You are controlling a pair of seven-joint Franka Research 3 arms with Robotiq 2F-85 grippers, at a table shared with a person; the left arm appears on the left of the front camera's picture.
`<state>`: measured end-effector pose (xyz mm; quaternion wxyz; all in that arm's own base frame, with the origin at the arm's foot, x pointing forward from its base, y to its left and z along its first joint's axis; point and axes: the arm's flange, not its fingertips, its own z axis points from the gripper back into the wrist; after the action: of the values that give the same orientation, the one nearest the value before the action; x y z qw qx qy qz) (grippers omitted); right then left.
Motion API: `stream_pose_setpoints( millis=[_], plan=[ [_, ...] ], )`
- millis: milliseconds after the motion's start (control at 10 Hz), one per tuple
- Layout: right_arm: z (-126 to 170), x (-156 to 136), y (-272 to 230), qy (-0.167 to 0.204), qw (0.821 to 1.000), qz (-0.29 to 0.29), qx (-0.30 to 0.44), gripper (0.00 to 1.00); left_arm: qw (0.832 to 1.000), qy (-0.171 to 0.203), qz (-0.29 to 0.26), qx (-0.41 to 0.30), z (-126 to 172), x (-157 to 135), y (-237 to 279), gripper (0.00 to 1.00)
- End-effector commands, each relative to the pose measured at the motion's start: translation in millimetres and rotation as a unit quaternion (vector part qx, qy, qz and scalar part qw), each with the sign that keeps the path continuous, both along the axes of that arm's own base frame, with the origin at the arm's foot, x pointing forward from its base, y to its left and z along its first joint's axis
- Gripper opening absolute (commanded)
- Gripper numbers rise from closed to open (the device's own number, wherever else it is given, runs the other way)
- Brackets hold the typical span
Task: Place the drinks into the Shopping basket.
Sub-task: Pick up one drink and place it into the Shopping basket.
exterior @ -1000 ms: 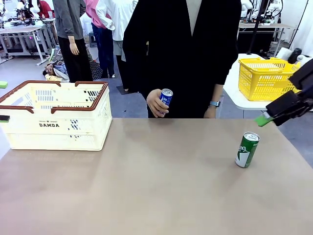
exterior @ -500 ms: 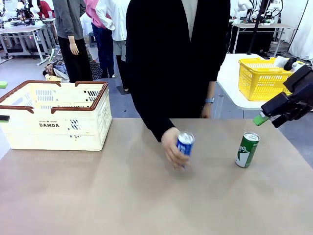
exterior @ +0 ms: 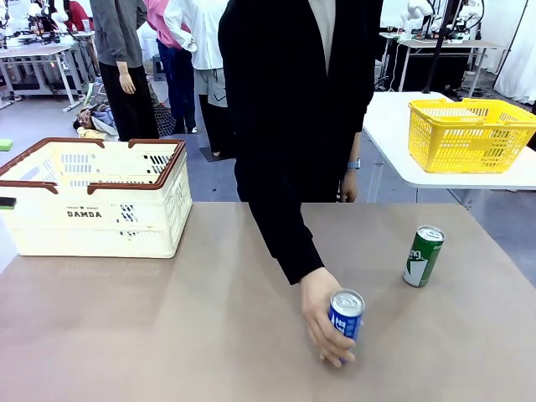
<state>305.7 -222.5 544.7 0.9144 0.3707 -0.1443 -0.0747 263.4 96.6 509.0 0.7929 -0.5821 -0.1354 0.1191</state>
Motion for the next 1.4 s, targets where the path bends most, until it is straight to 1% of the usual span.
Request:
stream_pose_setpoints(
  millis=[0,100,200,300,400,600,700,900,1100,1300],
  plan=[
    [-21,24,-9,0.022,0.999,-0.008,0.046,1.0,1.0,-0.011,-0.003,-0.008,1,0,0,1.0],
    [-28,28,-7,0.017,0.999,0.002,0.05,1.0,1.0,-0.011,-0.003,-0.008,1,0,0,1.0],
    [-29,32,-4,0.015,0.999,0.003,0.044,1.0,1.0,-0.011,-0.003,-0.008,1,0,0,1.0],
    [-24,32,4,-0.002,0.999,0.011,0.037,1.0,1.0,-0.011,-0.003,-0.008,1,0,0,1.0],
    [-21,35,24,-0.007,0.999,0.025,0.019,1.0,1.0,-0.011,-0.003,-0.008,1,0,0,1.0],
    [-26,52,86,0.007,0.996,0.075,-0.043,1.0,1.0,-0.011,-0.003,-0.008,1,0,0,1.0],
    [-33,61,127,0.017,0.991,0.104,-0.08,1.0,1.0,-0.011,-0.003,-0.008,1,0,0,1.0],
    [-58,75,205,0.051,0.972,0.165,-0.159,1.0,1.0,-0.011,-0.003,-0.008,1,0,0,1.0],
    [-73,76,243,0.048,0.953,0.166,-0.247,1.0,1.0,-0.011,-0.003,-0.008,1,0,0,1.0],
    [-95,72,271,0.064,0.929,0.186,-0.312,1.0,1.0,-0.011,-0.003,-0.008,1,0,0,1.0]
  ],
)
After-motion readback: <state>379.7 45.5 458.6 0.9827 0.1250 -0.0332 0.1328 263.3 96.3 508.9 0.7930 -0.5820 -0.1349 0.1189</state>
